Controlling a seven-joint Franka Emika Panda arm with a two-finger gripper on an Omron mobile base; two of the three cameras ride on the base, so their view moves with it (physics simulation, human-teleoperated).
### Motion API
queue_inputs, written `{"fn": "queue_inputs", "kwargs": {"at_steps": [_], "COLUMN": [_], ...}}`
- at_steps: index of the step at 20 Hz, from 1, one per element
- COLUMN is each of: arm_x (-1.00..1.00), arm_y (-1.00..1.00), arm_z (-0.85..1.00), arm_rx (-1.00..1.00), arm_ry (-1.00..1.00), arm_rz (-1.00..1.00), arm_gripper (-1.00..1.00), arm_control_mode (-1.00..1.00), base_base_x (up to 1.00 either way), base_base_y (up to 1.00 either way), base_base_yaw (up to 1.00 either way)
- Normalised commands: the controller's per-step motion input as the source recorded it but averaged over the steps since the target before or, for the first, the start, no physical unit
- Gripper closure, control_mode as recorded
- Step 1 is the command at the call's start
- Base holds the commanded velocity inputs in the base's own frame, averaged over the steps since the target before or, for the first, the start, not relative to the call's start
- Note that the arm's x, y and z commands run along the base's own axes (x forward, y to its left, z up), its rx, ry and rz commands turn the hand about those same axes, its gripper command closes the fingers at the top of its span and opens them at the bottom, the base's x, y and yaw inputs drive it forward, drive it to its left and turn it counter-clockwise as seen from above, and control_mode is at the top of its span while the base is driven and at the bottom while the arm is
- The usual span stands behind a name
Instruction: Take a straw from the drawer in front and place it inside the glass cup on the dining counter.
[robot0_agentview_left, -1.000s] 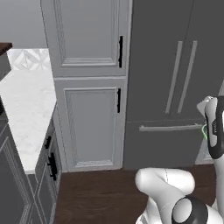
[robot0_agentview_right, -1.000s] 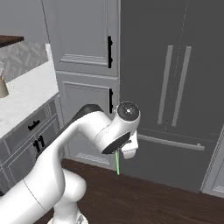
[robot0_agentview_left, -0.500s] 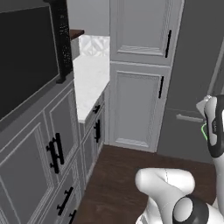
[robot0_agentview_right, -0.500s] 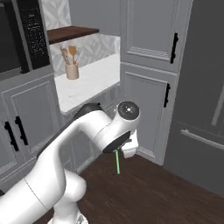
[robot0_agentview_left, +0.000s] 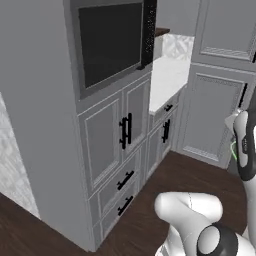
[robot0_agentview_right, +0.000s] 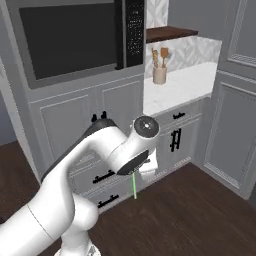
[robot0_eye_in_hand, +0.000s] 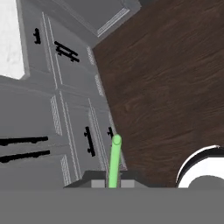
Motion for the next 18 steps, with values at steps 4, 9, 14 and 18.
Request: {"fn": "queue_inputs", "kwargs": {"at_steps": [4,9,14,18], "arm_x": [0.0,0.0,0.0,0.0], "arm_y": [0.0,0.0,0.0,0.0], "arm_z": [0.0,0.0,0.0,0.0], "arm_rx": [0.0,0.0,0.0,0.0], "arm_ry": [0.0,0.0,0.0,0.0], "arm_rz": [0.0,0.0,0.0,0.0], "arm_gripper": [1.0,1.0,1.0,1.0], "arm_control_mode": [1.0,1.0,1.0,1.0], "base_base_x": [-0.76,-0.59,-0.49,-0.48], "base_base_y": [0.22,0.41,0.6,0.59], "base_base_yaw": [0.56,0.59,0.61,0.6]}}
